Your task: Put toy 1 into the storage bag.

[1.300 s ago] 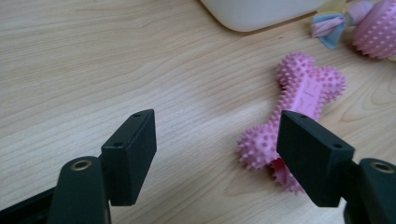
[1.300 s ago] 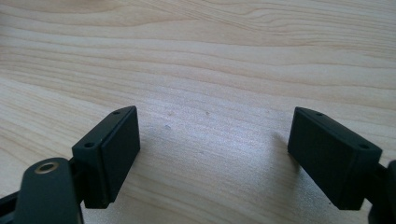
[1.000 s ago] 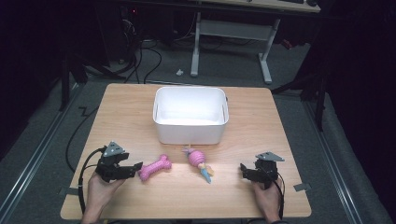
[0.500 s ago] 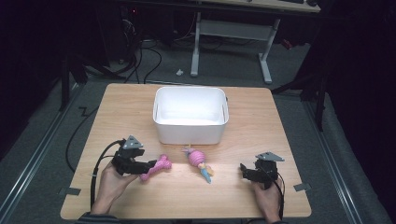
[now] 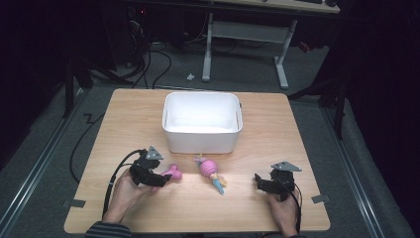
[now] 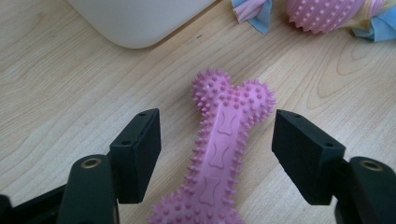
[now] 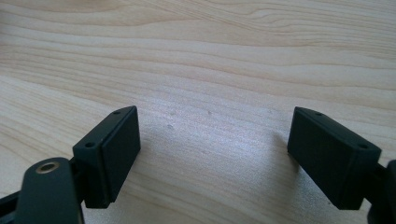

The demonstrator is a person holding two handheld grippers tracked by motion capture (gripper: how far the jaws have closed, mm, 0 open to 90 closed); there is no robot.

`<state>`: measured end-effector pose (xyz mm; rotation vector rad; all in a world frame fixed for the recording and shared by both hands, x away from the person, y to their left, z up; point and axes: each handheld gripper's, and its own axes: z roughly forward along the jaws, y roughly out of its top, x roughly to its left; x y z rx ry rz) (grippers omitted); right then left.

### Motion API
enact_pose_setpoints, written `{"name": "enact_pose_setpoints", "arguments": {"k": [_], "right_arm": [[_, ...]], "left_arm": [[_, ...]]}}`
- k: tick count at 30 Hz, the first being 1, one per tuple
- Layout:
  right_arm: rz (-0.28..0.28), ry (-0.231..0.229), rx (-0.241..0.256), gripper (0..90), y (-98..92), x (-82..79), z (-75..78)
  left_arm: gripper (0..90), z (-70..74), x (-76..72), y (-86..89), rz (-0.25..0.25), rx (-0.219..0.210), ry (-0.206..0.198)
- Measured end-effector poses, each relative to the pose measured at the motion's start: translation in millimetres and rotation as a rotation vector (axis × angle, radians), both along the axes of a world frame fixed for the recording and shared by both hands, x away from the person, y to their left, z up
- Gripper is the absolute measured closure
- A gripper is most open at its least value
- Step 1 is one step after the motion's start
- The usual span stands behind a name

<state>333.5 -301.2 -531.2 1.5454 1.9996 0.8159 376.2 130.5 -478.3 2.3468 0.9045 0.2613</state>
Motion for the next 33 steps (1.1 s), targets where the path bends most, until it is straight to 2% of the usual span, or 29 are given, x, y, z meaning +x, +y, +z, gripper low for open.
{"name": "enact_pose_setpoints", "arguments": {"k": [6, 8, 12, 17, 22, 30, 33], "right_arm": [[0.000, 0.000, 0.000, 17.0, 0.1, -0.1, 0.0], [0.000, -0.001, 0.000, 17.0, 0.1, -0.1, -0.1], [0.000, 0.000, 0.001, 17.1, 0.2, -0.2, 0.0], [0.002, -0.001, -0.001, 17.3, 0.3, -0.3, -0.1], [0.004, -0.002, -0.001, 17.4, 0.3, -0.3, -0.1], [0.004, -0.002, -0.001, 17.3, 0.3, -0.3, -0.1], [0.004, -0.002, -0.001, 17.4, 0.3, -0.3, -0.1]], "left_arm": [[36.5, -17.7, 0.7, -6.9, -0.020, 0.042, 0.010], [37.7, -23.6, 0.5, -8.5, -0.023, 0.041, 0.014], [40.0, -33.3, -0.5, -13.7, -0.035, 0.075, 0.010], [45.8, -32.7, 0.7, -14.5, -0.043, 0.066, 0.003], [48.2, -32.7, 1.6, -12.8, -0.055, 0.062, 0.010], [57.6, -31.5, 1.8, -9.7, -0.070, 0.056, 0.017], [58.3, -31.6, 2.1, -9.3, -0.073, 0.055, 0.016]]}}
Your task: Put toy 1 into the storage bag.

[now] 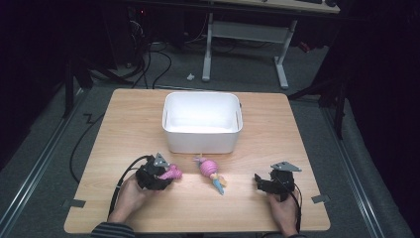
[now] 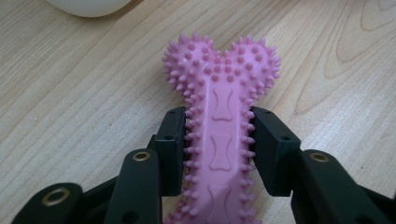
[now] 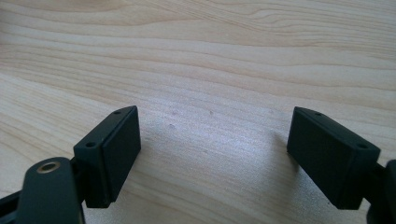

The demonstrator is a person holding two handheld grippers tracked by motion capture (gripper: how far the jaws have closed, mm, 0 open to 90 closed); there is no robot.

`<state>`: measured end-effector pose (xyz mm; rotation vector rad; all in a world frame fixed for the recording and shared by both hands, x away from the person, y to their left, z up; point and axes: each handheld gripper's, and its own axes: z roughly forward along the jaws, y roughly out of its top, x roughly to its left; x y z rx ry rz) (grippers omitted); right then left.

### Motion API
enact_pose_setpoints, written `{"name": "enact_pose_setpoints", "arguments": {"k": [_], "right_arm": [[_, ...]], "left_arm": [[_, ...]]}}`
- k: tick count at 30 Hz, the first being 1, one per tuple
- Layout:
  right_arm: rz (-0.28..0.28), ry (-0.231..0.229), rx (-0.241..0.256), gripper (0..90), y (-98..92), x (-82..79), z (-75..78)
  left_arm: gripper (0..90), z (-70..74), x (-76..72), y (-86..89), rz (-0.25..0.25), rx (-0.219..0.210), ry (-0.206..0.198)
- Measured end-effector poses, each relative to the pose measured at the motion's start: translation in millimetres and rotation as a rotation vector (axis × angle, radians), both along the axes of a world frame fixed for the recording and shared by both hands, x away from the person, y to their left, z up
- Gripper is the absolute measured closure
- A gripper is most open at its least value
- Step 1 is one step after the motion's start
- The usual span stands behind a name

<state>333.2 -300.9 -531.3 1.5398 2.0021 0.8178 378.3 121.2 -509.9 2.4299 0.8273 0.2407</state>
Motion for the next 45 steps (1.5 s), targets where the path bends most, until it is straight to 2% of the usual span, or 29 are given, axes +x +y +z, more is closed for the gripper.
{"name": "enact_pose_setpoints", "arguments": {"k": [4, 7, 13, 17, 20, 22, 24, 27, 29, 31, 35, 37, 39, 44, 45], "right_arm": [[0.001, 0.002, -0.001, 17.3, 0.0, -0.1, 0.1], [0.004, 0.001, -0.001, 17.4, 0.2, -0.2, 0.1], [0.006, 0.001, 0.000, 17.4, 0.3, -0.3, 0.1], [0.004, 0.002, 0.001, 17.4, 0.5, -0.4, 0.1], [0.005, 0.002, 0.001, 17.4, 0.5, -0.4, 0.1], [0.005, 0.002, 0.001, 17.3, 0.5, -0.4, 0.1], [0.005, 0.002, 0.001, 17.4, 0.5, -0.4, 0.1], [0.006, 0.002, 0.001, 17.4, 0.5, -0.3, 0.1], [0.006, 0.002, 0.001, 17.4, 0.5, -0.3, 0.1], [0.007, 0.002, 0.001, 17.4, 0.6, -0.3, 0.1], [0.008, 0.002, 0.001, 17.4, 0.7, -0.3, 0.1], [0.011, 0.000, 0.000, 17.4, 0.6, -0.2, 0.0], [0.011, 0.000, -0.001, 17.3, 0.6, -0.2, 0.0], [0.010, 0.000, 0.000, 17.3, 1.3, 0.5, 0.0], [0.011, 0.001, 0.000, 17.3, 1.4, 0.6, 0.0]], "left_arm": [[59.1, 0.4, 1.1, 0.9, 0.008, -0.007, -0.001], [59.3, 3.1, 0.9, 3.5, 0.014, -0.030, -0.005], [59.4, 13.6, -1.1, 12.3, 0.037, -0.071, -0.010], [59.4, 19.5, -3.7, 15.4, 0.045, -0.078, -0.015], [59.3, 28.7, -6.7, 18.1, 0.052, -0.100, -0.029], [59.4, 31.0, -6.9, 18.7, 0.052, -0.107, -0.029], [59.3, 36.5, -5.0, 21.0, 0.057, -0.123, -0.009], [59.3, 40.1, -2.9, 21.9, 0.068, -0.104, -0.005], [59.3, 41.5, -3.2, 22.3, 0.071, -0.107, -0.007], [59.3, 46.1, -5.0, 23.7, 0.072, -0.129, -0.009], [59.3, 52.5, -6.2, 23.3, 0.071, -0.124, -0.024], [59.2, 58.1, -5.6, 23.4, 0.072, -0.126, -0.033], [59.2, 68.0, -4.8, 24.2, 0.075, -0.149, -0.046], [59.2, 78.2, -5.9, 28.3, 0.071, -0.144, -0.058], [59.2, 79.8, -5.5, 30.5, 0.074, -0.155, -0.056]]}}
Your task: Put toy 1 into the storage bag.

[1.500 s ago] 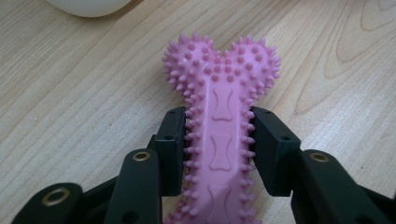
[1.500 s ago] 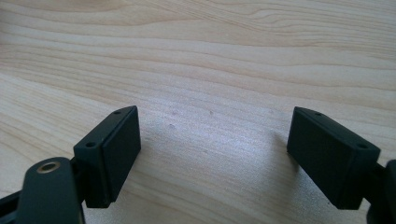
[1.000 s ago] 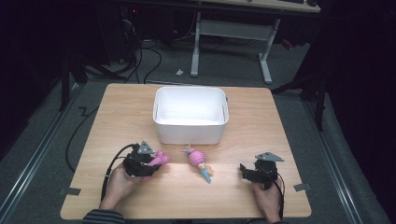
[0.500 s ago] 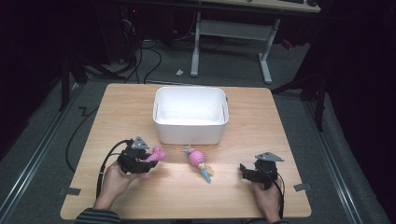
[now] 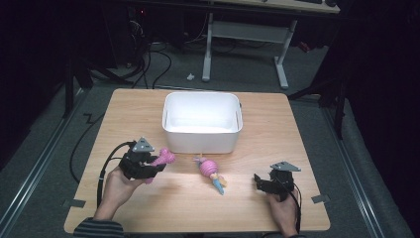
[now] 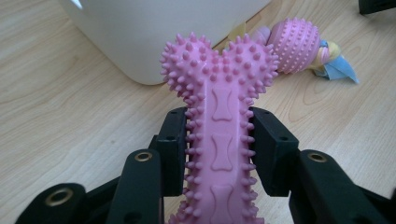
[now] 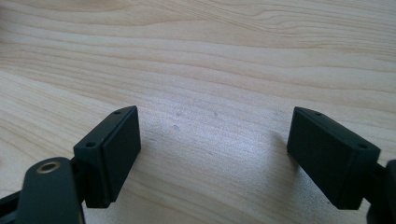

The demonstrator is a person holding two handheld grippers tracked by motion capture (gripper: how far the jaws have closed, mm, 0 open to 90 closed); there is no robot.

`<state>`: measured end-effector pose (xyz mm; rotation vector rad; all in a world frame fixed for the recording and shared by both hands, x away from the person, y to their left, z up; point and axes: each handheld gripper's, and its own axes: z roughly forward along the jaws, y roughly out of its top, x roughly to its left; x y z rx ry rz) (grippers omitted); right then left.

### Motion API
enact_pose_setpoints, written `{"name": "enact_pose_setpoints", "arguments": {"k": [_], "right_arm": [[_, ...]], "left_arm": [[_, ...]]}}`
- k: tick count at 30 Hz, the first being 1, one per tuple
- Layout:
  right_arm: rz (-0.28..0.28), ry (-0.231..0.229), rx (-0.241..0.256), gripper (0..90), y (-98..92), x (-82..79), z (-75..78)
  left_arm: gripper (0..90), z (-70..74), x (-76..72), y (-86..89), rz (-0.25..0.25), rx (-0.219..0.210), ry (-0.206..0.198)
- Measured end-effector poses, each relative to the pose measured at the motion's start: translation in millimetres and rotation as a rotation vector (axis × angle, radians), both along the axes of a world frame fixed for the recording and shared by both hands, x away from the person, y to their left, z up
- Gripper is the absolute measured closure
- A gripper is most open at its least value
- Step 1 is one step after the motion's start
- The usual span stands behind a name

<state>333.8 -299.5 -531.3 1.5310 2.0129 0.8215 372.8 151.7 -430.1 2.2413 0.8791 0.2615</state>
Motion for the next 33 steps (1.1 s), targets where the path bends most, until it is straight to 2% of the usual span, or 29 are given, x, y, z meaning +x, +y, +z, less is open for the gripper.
{"name": "enact_pose_setpoints", "arguments": {"k": [5, 7, 10, 13, 17, 19, 21, 29, 33], "right_arm": [[0.001, 0.000, -0.001, 17.3, 0.0, -0.1, 0.0], [0.001, 0.000, -0.001, 17.3, -0.1, 0.0, 0.0], [0.000, 0.000, -0.001, 17.3, -0.1, -0.1, 0.0], [0.003, 0.000, -0.001, 17.3, -0.1, 0.3, 0.0], [0.003, 0.001, -0.001, 17.3, 0.0, 0.2, 0.0], [0.003, 0.001, 0.000, 17.3, 0.1, 0.1, 0.1], [0.003, 0.002, 0.000, 17.3, 0.3, -0.2, 0.1], [0.008, 0.000, -0.002, 17.3, 0.1, -0.1, 0.1], [0.012, 0.001, -0.001, 17.3, 0.4, -0.2, 0.1]], "left_arm": [[59.3, 6.1, 6.4, 7.6, 0.003, -0.021, 0.001], [59.3, 7.3, 8.6, 9.6, 0.009, -0.041, 0.002], [59.3, 9.9, 9.7, 10.6, 0.008, -0.038, 0.003], [59.3, 19.0, 11.0, 12.1, 0.016, -0.031, -0.003], [59.3, 30.1, 5.5, 14.2, 0.021, -0.046, -0.027], [59.3, 32.6, 4.7, 15.3, 0.024, -0.053, -0.032], [59.4, 36.6, 4.5, 17.8, 0.029, -0.080, -0.032], [59.4, 53.7, 13.6, 17.8, 0.032, -0.140, -0.026], [59.4, 66.3, 19.5, 10.7, 0.032, -0.131, -0.034]]}}
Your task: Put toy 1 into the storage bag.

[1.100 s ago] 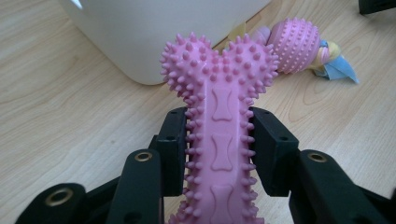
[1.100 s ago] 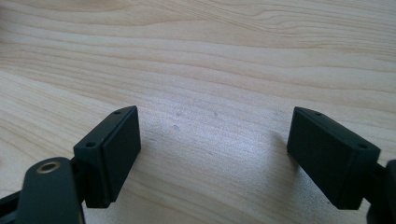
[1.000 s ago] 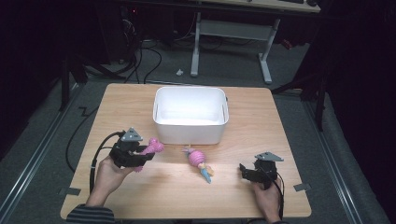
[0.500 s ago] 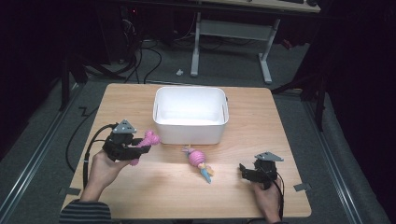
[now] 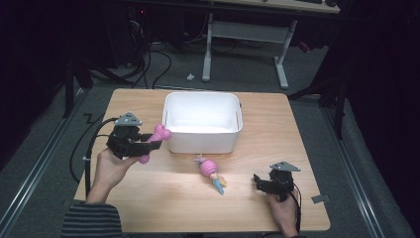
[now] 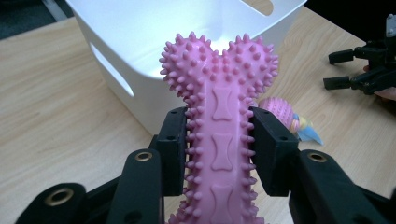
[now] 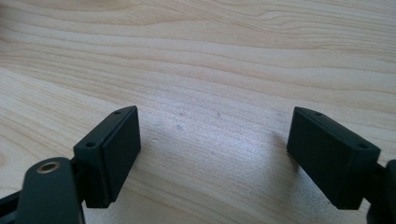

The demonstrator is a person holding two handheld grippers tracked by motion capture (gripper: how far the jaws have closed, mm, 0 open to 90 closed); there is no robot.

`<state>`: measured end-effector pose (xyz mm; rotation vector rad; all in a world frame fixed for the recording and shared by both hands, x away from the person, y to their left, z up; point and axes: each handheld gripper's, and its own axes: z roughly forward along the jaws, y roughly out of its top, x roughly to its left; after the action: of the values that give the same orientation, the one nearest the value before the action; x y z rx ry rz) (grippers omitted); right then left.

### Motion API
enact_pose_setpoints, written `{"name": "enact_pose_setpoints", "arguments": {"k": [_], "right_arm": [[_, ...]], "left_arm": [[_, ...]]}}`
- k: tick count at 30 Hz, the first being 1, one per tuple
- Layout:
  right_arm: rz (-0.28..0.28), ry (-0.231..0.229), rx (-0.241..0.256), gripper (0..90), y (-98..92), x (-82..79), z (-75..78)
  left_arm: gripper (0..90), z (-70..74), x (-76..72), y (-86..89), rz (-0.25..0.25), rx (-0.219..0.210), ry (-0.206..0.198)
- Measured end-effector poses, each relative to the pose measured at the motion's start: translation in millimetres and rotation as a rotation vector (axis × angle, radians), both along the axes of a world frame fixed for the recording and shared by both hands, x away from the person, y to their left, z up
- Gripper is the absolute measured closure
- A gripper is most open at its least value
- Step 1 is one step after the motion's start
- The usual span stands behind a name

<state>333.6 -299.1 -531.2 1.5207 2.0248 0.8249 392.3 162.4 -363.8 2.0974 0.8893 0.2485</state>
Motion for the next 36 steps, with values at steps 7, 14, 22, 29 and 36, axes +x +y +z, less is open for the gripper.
{"name": "enact_pose_setpoints", "arguments": {"k": [7, 14, 22, 29, 36], "right_arm": [[0.004, -0.001, -0.001, 17.3, 0.1, -0.2, -0.1], [0.003, -0.001, -0.001, 17.3, 0.1, -0.2, -0.1], [0.001, 0.001, 0.001, 17.3, 0.5, -0.6, 0.0], [0.004, 0.000, 0.000, 17.3, 0.4, -1.1, 0.0], [0.005, 0.000, -0.001, 17.3, 0.3, -1.0, -0.1]], "left_arm": [[59.3, 16.3, 9.4, -15.2, -0.007, 0.024, -0.030], [59.3, 27.5, 30.8, -30.7, -0.018, 0.046, -0.044], [59.3, 34.2, 45.5, -46.7, -0.027, 0.077, -0.067], [59.3, 38.6, 64.8, -65.7, -0.017, 0.082, -0.069], [59.3, 29.4, 86.5, -85.5, -0.007, 0.107, -0.045]]}}
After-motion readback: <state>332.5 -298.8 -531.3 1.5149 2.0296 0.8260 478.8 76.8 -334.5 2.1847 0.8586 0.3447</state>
